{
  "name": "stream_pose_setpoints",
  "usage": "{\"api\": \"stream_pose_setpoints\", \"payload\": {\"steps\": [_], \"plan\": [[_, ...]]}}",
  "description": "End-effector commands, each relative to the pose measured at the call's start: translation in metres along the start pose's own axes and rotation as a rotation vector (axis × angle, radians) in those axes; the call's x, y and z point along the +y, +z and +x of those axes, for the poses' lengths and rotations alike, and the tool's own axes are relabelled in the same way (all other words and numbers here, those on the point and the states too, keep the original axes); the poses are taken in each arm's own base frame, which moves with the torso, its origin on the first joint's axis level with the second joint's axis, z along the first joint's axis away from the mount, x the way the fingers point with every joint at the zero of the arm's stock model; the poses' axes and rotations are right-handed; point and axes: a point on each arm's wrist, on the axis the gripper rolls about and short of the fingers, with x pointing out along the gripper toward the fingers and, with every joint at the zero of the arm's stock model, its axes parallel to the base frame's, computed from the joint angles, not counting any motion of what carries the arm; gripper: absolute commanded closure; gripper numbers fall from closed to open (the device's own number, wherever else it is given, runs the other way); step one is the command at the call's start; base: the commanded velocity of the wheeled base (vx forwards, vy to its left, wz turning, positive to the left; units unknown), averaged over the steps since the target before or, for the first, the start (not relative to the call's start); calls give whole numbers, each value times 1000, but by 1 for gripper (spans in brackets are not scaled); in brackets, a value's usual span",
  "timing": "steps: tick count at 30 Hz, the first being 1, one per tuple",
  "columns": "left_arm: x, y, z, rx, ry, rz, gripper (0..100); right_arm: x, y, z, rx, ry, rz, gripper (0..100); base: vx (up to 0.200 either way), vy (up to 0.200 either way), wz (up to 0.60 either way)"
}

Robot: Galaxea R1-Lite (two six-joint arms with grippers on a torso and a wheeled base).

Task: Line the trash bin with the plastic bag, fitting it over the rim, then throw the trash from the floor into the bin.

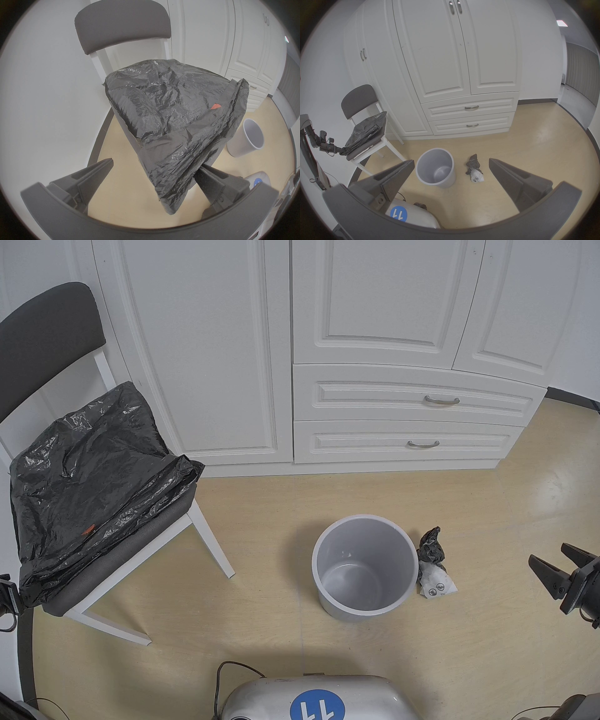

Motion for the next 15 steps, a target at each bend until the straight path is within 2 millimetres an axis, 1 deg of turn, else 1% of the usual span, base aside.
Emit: {"api": "stream_pose_setpoints", "payload": {"steps": [1,7,8,13,15], "plan": [[-1,-1,1,3,-4,-5,0,0,0,-1,-5,0,0,0,0,0,0],[-1,-3,1,9,-8,-11,0,0,1,-1,-7,0,0,0,0,0,0],[-1,-3,1,9,-8,-11,100,0,1,-1,-8,1,0,0,0,0,0],[-5,-6,-1,13,-13,-11,100,0,1,-2,-10,2,0,0,0,0,0],[-13,-13,-4,18,-32,-3,100,0,0,-1,-4,2,0,0,0,0,0]]}}
